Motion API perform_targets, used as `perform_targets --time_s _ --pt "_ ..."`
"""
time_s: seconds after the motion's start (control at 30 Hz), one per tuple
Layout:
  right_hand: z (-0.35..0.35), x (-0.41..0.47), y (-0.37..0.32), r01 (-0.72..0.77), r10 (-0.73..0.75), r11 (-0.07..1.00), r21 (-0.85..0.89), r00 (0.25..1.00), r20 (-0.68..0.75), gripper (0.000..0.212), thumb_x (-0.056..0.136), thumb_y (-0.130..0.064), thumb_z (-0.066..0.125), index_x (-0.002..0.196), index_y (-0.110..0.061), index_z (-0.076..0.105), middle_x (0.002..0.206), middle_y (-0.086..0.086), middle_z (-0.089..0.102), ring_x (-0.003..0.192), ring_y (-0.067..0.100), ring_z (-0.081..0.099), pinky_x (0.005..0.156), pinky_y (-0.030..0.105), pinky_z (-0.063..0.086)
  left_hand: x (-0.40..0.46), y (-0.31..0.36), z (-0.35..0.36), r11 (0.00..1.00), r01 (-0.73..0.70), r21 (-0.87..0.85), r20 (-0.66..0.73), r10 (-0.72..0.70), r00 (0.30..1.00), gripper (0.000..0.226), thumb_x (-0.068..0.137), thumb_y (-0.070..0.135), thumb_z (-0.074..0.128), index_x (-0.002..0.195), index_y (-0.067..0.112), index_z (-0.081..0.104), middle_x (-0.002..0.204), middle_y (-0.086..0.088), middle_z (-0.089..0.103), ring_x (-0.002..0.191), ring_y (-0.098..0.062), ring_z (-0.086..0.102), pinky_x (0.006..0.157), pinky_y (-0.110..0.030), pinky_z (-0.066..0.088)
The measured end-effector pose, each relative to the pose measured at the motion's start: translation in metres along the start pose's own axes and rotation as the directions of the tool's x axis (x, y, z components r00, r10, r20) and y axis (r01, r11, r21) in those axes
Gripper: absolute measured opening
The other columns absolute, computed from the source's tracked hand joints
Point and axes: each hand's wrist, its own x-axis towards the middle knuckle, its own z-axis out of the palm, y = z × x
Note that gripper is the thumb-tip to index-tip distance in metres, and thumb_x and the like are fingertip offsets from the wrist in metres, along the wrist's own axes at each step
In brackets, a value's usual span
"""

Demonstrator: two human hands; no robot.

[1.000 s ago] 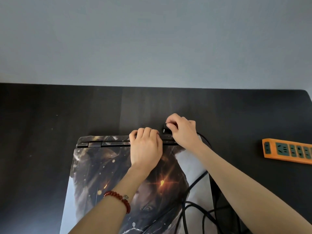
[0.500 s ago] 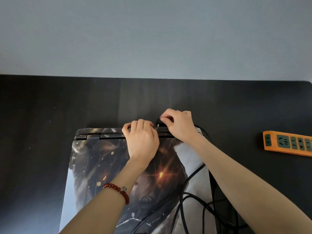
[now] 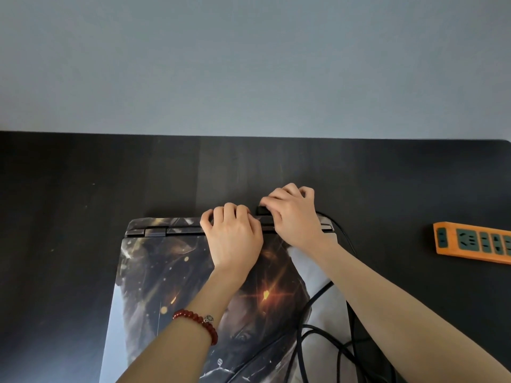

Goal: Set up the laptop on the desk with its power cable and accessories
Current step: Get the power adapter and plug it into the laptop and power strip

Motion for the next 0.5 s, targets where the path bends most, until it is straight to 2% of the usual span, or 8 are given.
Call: perform_targets --time_s 0.17,0.5 --pt "-0.0005 0.0015 0.0004 0.017 -0.016 0.999 0.043 1.000 -0.006 0.022 0.081 -0.003 0.051 0.085 -0.015 0.069 0.083 -0.002 0.067 0.084 0.025 0.056 0.077 0.043 0.034 0.0023 0.0007 -0.0020 1.000 0.019 0.001 0.016 -0.019 1.000 0.021 0.081 0.017 0.045 0.073 0.010 0.063 0.072 -0.006 0.061 0.072 -0.025 0.055 0.083 -0.045 0.041" --pt "-0.0013 0.0022 0.0067 0.046 -0.053 0.995 0.089 0.996 0.076 0.025 0.087 -0.006 0.044 0.092 -0.017 0.066 0.094 -0.004 0.067 0.093 0.020 0.056 0.080 0.037 0.027 0.0038 0.0018 -0.0033 1.000 0.004 -0.017 0.077 -0.002 0.997 0.009 0.079 0.013 0.054 0.080 0.010 0.063 0.077 -0.006 0.063 0.076 -0.026 0.057 0.083 -0.045 0.042"
